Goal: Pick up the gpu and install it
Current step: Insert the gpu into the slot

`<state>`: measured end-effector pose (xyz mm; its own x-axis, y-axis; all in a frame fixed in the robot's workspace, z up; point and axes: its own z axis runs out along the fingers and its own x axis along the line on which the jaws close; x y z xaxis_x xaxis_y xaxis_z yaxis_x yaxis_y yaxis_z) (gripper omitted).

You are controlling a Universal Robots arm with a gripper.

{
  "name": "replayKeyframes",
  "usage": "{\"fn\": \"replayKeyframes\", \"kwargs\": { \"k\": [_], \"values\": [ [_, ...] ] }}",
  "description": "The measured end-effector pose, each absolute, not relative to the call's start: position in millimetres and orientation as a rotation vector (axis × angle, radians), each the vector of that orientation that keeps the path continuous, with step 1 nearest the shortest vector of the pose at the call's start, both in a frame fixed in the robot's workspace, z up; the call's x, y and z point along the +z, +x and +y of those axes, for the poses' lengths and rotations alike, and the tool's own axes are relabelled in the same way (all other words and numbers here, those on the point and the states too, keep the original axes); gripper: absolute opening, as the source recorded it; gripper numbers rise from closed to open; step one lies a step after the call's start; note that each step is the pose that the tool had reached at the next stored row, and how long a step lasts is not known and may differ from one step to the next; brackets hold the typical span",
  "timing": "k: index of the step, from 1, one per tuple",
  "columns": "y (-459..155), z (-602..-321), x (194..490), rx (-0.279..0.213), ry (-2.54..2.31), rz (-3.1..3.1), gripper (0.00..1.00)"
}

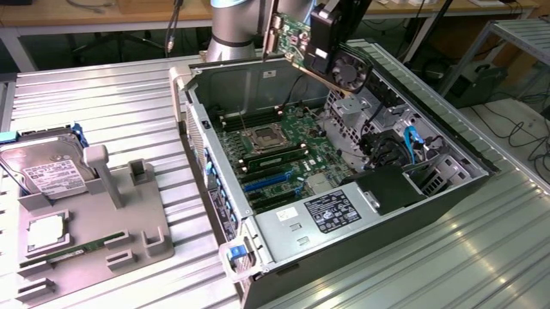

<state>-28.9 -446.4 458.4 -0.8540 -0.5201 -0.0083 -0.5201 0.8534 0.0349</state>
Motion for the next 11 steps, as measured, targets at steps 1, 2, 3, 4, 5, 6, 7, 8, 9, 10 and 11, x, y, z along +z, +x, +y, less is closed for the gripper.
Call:
{"fn": "replayKeyframes", "kwargs": {
  "k": [1, 2, 3, 4, 5, 6, 7, 8, 9, 10, 11],
  "values": [
    [-28.9, -446.4, 458.3, -0.056, 0.864, -3.018, 0.28],
    [-28.9, -446.5, 458.3, -0.056, 0.881, -3.013, 0.28],
    [-28.9, -446.5, 458.3, -0.056, 0.898, -3.008, 0.28],
    [-28.9, -446.5, 458.3, -0.056, 0.915, -3.003, 0.28],
    [-28.9, -446.5, 458.3, -0.056, 0.930, -2.998, 0.28],
    [-28.9, -446.5, 458.3, -0.056, 0.948, -2.992, 0.28],
    [-28.9, -446.5, 458.2, -0.056, 0.965, -2.986, 0.28],
    [-28.9, -446.5, 458.2, -0.056, 0.983, -2.980, 0.28],
    [-28.9, -446.5, 458.2, -0.056, 0.999, -2.975, 0.28],
    [-28.9, -446.5, 458.2, -0.056, 1.016, -2.969, 0.28],
    [-28.9, -446.5, 458.2, -0.056, 1.031, -2.963, 0.28]
  ]
}}
